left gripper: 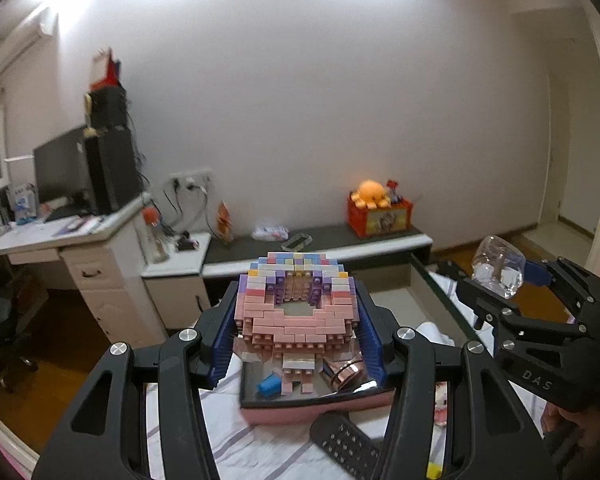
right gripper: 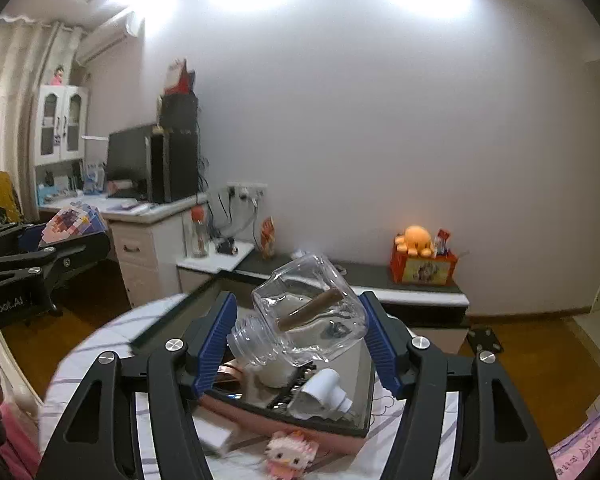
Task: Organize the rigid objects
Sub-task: 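Carry the block donut figure over the pink box while the right gripper carries the glass jar there, then open both grippers to drop the donut figure and glass jar into the pink box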
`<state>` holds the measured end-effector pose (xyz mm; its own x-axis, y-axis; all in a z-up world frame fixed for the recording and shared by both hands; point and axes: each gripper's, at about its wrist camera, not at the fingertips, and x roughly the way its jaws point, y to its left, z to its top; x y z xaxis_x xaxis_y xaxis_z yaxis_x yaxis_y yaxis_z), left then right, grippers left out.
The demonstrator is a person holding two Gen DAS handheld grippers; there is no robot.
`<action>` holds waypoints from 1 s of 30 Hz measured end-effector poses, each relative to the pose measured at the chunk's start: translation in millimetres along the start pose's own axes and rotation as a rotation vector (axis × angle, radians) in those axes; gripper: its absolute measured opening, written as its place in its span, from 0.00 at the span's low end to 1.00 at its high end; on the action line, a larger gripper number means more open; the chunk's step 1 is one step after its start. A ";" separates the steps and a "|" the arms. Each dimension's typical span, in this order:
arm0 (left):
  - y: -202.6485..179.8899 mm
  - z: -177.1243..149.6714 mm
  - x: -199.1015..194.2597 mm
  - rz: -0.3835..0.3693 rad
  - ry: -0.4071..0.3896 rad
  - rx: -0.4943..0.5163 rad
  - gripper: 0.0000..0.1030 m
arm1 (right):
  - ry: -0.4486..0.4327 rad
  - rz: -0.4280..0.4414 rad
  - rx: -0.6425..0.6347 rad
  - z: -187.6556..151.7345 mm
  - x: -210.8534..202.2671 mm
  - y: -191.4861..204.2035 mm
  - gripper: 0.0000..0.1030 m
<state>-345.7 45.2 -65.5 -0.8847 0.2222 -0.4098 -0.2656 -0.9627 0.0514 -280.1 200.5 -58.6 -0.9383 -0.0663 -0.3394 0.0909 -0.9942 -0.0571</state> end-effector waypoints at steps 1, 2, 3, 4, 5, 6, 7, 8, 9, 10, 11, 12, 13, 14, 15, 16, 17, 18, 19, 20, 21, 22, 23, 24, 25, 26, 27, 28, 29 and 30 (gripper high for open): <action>-0.9 -0.4 11.1 -0.009 0.017 0.003 0.52 | 0.020 0.002 0.003 -1.7 11.1 -2.8 0.62; -2.0 -2.1 25.8 -0.017 0.038 0.003 0.52 | 0.035 0.001 0.008 -3.2 20.4 -5.5 0.62; -3.0 -4.2 37.5 -0.021 0.059 0.004 0.52 | 0.056 0.001 0.010 -5.0 30.3 -7.4 0.62; -4.0 -6.9 46.0 -0.023 0.077 0.005 0.52 | 0.084 0.008 0.014 -7.5 41.7 -10.1 0.62; -3.4 -10.5 57.7 -0.022 0.096 -0.002 0.52 | 0.110 0.012 0.020 -10.5 54.5 -12.4 0.62; -2.4 -15.1 70.3 -0.018 0.122 -0.006 0.52 | 0.128 0.014 0.020 -13.3 63.5 -14.0 0.62; -1.3 -20.3 82.3 -0.012 0.149 -0.008 0.52 | 0.150 0.019 0.019 -16.3 73.0 -15.1 0.62; -0.9 -24.2 90.6 -0.012 0.167 -0.011 0.52 | 0.182 0.018 0.018 -20.3 84.7 -15.5 0.62; 0.3 -27.5 97.8 -0.013 0.182 -0.016 0.52 | 0.195 0.016 0.016 -23.5 91.1 -15.6 0.62; 1.3 -31.9 105.5 -0.013 0.197 -0.022 0.52 | 0.218 0.015 0.013 -28.0 100.9 -16.1 0.62; 1.9 -33.7 110.5 -0.014 0.205 -0.025 0.52 | 0.229 0.013 0.014 -30.7 105.9 -16.6 0.62; 2.7 -35.3 114.4 -0.014 0.212 -0.027 0.52 | 0.234 0.014 0.014 -33.0 109.6 -17.4 0.62; 3.0 -37.9 119.1 -0.011 0.221 -0.029 0.52 | 0.243 0.013 0.014 -35.2 114.5 -18.2 0.62; 3.9 -39.1 120.7 -0.008 0.224 -0.032 0.52 | 0.254 0.013 0.014 -37.2 119.4 -19.0 0.62; 4.3 -40.3 121.6 -0.003 0.223 -0.035 0.53 | 0.260 0.014 0.014 -37.9 123.0 -19.9 0.63; 4.9 -40.7 121.6 0.007 0.225 -0.039 0.56 | 0.265 0.015 0.015 -39.0 125.8 -20.3 0.63; 7.4 -40.1 122.0 0.020 0.223 -0.040 0.59 | 0.263 0.017 0.018 -40.2 127.6 -21.1 0.63; 7.9 -39.6 120.4 0.035 0.221 -0.040 0.70 | 0.256 0.018 0.021 -40.4 128.1 -22.4 0.63; 8.4 -38.0 117.1 0.055 0.217 -0.039 0.79 | 0.251 0.015 0.021 -40.4 127.5 -23.0 0.66; 8.0 -37.1 112.6 0.064 0.206 -0.037 0.80 | 0.251 0.015 0.022 -40.2 126.6 -23.0 0.73; 8.0 -35.5 105.8 0.070 0.188 -0.036 0.81 | 0.248 0.014 0.025 -39.7 125.1 -21.2 0.76; 9.1 -33.8 99.4 0.072 0.176 -0.041 0.84 | 0.232 0.009 0.029 -38.3 122.2 -21.5 0.77; 14.8 -32.4 96.4 0.074 0.170 -0.048 0.86 | 0.214 0.001 0.031 -35.7 118.2 -19.6 0.77; 16.3 -31.0 91.8 0.077 0.163 -0.052 0.92 | 0.203 0.000 0.032 -33.7 114.6 -19.2 0.77; 18.0 -29.6 83.5 0.086 0.147 -0.054 0.93 | 0.192 0.003 0.038 -30.3 108.7 -18.4 0.78; 19.1 -28.5 75.2 0.092 0.131 -0.056 0.94 | 0.182 0.003 0.042 -28.0 104.1 -17.6 0.79; 19.7 -27.3 63.9 0.096 0.118 -0.057 0.96 | 0.165 0.002 0.046 -25.1 96.9 -16.0 0.80; 20.9 -26.1 55.8 0.104 0.110 -0.060 0.96 | 0.154 0.003 0.046 -22.6 91.0 -14.0 0.80; 22.2 -24.9 43.6 0.119 0.091 -0.067 0.96 | 0.140 0.004 0.047 -20.5 84.0 -12.6 0.80; 23.0 -23.6 29.5 0.125 0.067 -0.072 1.00 | 0.122 0.007 0.050 -18.3 76.9 -11.6 0.80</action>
<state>-368.8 26.0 -97.9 -0.8809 0.0915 -0.4643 -0.1249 -0.9913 0.0415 -347.2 208.5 -101.2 -0.8900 -0.0652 -0.4513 0.0774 -0.9970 -0.0085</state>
